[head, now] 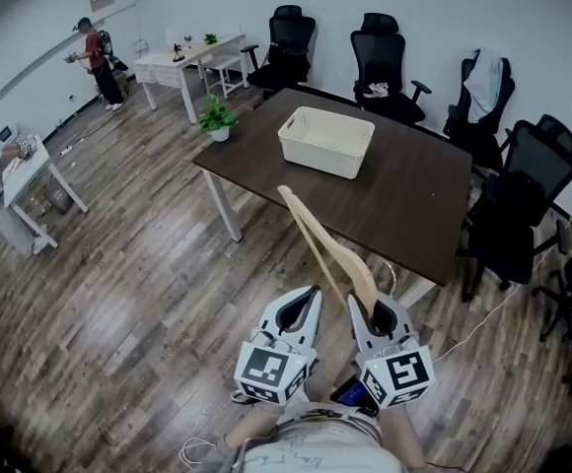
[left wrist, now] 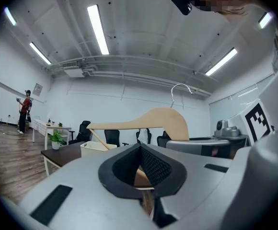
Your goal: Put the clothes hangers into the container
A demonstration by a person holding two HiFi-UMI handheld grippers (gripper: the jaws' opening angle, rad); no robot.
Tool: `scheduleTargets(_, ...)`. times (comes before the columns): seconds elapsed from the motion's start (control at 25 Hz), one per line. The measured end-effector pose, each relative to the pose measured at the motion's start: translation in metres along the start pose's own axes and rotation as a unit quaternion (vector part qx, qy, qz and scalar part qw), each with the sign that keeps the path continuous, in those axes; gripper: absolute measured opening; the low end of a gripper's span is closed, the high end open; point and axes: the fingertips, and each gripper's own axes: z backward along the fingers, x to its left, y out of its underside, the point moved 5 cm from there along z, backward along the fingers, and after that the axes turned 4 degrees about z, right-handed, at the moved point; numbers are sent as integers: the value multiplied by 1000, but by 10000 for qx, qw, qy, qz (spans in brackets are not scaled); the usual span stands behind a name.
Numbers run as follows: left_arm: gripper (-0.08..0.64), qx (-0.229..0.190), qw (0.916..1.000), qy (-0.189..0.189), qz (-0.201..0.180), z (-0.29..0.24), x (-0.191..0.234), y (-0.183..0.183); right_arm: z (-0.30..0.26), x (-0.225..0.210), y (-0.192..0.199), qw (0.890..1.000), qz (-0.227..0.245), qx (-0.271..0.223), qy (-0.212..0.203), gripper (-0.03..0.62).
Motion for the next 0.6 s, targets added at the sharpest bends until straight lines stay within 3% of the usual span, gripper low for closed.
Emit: scheduleTargets(0.6, 11, 120, 9998, 121, 59, -11, 73, -5, -71, 16, 4, 9999, -155, -33, -64, 58)
